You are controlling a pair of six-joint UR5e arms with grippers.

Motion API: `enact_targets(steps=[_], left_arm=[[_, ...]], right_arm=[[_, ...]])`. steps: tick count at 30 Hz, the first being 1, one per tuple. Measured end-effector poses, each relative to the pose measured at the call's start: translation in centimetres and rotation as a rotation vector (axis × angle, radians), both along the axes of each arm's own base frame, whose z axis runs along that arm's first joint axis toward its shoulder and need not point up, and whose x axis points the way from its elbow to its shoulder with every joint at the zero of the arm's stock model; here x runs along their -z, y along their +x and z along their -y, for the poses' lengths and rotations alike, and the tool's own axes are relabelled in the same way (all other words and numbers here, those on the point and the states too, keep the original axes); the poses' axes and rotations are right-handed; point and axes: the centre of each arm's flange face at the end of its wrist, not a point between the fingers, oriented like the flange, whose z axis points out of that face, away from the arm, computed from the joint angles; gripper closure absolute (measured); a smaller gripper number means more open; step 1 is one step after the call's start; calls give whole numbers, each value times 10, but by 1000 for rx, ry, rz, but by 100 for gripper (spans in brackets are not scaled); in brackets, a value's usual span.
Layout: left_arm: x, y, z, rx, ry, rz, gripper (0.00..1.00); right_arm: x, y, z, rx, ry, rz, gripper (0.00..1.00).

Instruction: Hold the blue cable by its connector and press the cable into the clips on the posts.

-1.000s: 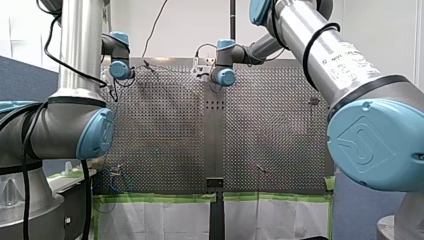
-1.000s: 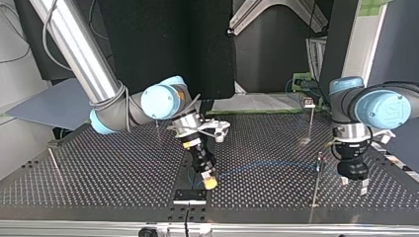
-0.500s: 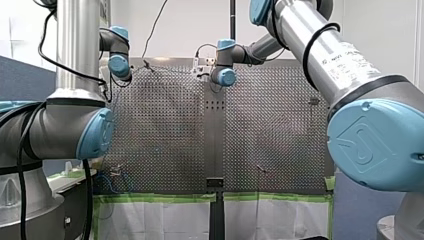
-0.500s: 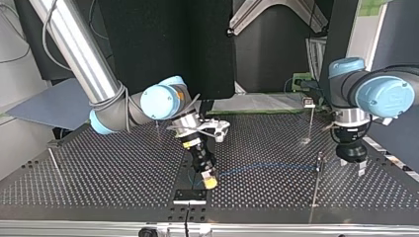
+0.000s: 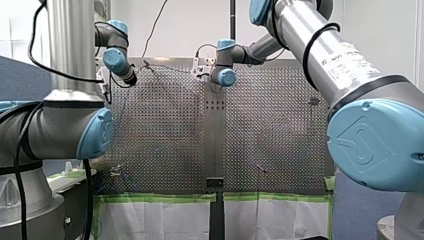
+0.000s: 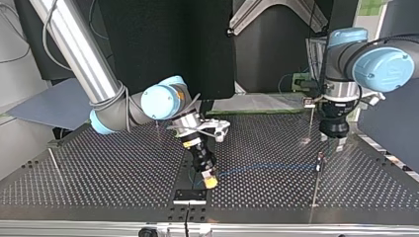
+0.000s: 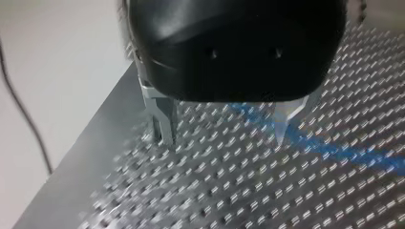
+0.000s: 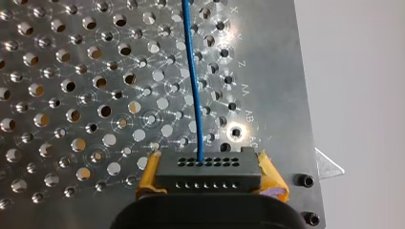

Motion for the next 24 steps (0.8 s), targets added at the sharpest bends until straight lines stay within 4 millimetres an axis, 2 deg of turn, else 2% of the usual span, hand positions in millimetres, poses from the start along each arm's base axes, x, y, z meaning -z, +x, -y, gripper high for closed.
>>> enact_targets(steps=[8, 17, 24], left_arm=[[-14, -27, 11, 14, 55, -20, 0], [-56, -53, 23, 39, 133, 10, 0], [-85, -78, 41, 89, 192, 37, 0]], right_arm=[[0, -1, 0, 0, 3, -3, 100], [1, -1, 0, 1, 3, -4, 100], [2, -1, 1, 1, 5, -4, 100]])
